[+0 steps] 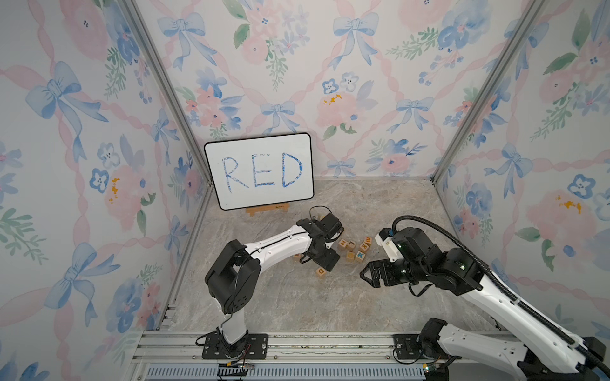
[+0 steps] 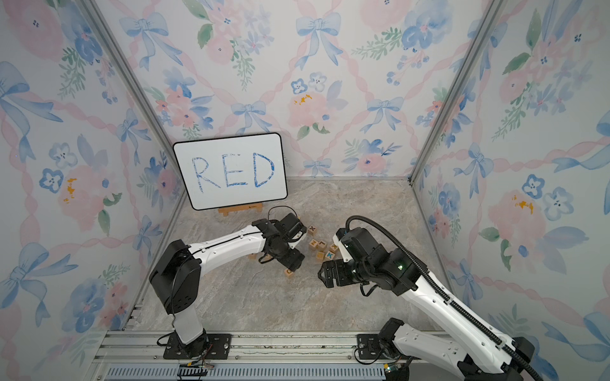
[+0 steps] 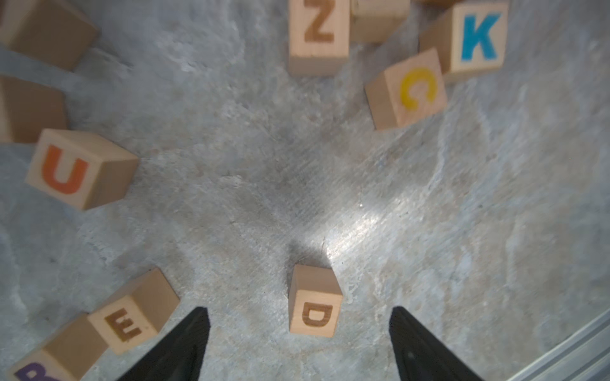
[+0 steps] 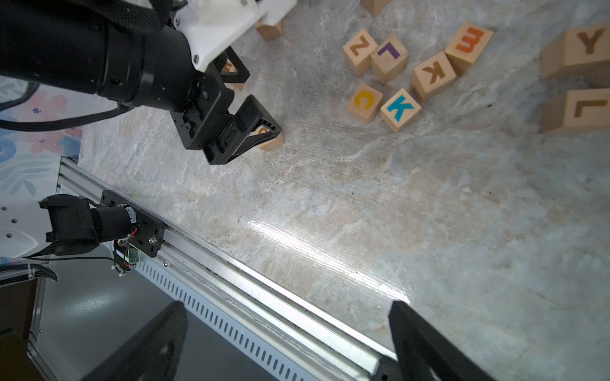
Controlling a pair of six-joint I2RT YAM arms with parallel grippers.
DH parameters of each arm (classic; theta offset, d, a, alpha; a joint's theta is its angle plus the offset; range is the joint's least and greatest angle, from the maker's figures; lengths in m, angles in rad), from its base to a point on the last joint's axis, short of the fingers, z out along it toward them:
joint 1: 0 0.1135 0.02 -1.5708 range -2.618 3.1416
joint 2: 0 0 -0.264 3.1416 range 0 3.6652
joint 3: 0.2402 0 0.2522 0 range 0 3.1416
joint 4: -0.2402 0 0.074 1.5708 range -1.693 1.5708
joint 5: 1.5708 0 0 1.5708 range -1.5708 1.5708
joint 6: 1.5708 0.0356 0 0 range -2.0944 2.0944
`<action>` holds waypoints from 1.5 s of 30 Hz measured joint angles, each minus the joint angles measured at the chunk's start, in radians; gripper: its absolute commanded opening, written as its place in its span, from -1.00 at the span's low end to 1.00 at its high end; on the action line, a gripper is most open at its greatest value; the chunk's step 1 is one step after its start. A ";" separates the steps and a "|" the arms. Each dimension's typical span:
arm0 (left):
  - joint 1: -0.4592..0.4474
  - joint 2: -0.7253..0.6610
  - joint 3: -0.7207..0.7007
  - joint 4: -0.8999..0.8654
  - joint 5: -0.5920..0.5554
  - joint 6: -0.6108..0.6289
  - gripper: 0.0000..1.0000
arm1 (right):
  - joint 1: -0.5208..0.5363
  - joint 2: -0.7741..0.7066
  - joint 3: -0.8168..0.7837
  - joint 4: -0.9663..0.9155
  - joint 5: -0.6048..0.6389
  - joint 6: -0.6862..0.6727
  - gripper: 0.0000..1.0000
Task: Assemble the uppercase word "red" with letter blocks
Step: Pick up the letter block from the center of the board.
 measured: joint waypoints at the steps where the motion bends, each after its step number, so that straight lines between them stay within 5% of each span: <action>1: -0.005 0.009 0.000 -0.007 -0.003 0.007 0.52 | -0.003 -0.005 -0.002 -0.006 0.000 0.002 0.94; 21: -0.092 0.169 0.029 -0.067 -0.065 0.014 0.30 | -0.073 0.013 -0.005 -0.025 -0.019 -0.008 0.94; 25: -0.092 0.173 0.043 -0.069 -0.085 -0.005 0.12 | -0.076 0.008 -0.013 -0.024 -0.023 -0.008 0.94; 32: -0.092 0.174 0.061 -0.079 -0.106 -0.030 -0.62 | -0.079 0.008 -0.016 -0.016 -0.023 -0.008 0.94; 45: -0.079 0.174 0.138 -0.089 -0.070 -0.237 -0.75 | -0.103 0.021 -0.019 0.029 -0.023 -0.008 0.94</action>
